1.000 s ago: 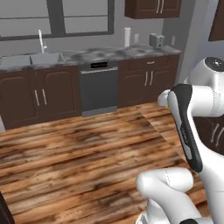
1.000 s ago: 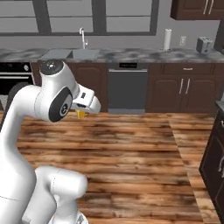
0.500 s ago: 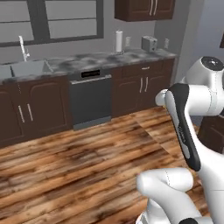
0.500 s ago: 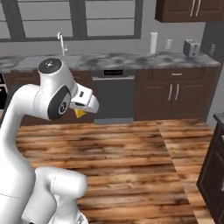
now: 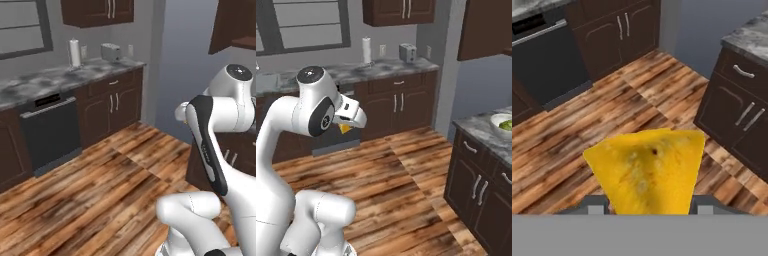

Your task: Pick the cheese from the fridge and the cheese grater from the cabinet and place them next to the salad bowl.

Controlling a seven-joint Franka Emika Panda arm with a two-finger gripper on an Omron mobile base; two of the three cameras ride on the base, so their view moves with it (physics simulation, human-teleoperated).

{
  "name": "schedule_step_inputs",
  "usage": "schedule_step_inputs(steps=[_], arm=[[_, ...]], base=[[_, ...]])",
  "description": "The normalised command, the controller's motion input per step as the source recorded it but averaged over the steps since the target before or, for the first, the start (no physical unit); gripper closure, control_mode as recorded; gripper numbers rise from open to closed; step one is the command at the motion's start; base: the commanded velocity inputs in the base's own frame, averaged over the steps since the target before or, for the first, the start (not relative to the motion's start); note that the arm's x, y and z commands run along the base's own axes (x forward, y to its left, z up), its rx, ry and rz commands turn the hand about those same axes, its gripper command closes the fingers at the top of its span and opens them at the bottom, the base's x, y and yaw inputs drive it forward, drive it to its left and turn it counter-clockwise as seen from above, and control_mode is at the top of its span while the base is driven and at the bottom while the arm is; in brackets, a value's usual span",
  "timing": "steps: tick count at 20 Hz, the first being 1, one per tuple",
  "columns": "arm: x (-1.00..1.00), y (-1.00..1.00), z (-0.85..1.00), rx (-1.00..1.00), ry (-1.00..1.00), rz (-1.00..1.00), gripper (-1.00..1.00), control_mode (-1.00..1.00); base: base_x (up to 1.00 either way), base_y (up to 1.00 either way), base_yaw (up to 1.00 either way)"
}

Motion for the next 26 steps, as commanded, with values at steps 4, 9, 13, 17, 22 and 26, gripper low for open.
schedule_step_inputs(steps=[4, 9, 13, 17, 22, 26], arm=[[0.00, 0.00, 0.00, 0.00, 0.00, 0.00, 1.00, 1.00], [0.00, 0.00, 0.00, 0.00, 0.00, 0.00, 1.00, 1.00], [0.00, 0.00, 0.00, 0.00, 0.00, 0.00, 1.00, 1.00], [0.00, 0.00, 0.00, 0.00, 0.00, 0.00, 1.00, 1.00], [0.00, 0.00, 0.00, 0.00, 0.00, 0.00, 1.00, 1.00], [0.00, 0.00, 0.00, 0.00, 0.00, 0.00, 1.00, 1.00]], base=[[0.43, 0.33, -0.65], [0.46, 0.32, -0.62], [0.48, 0.31, -0.61], [0.46, 0.30, -0.62], [0.58, 0.29, -0.50], [0.77, 0.25, -0.24]])
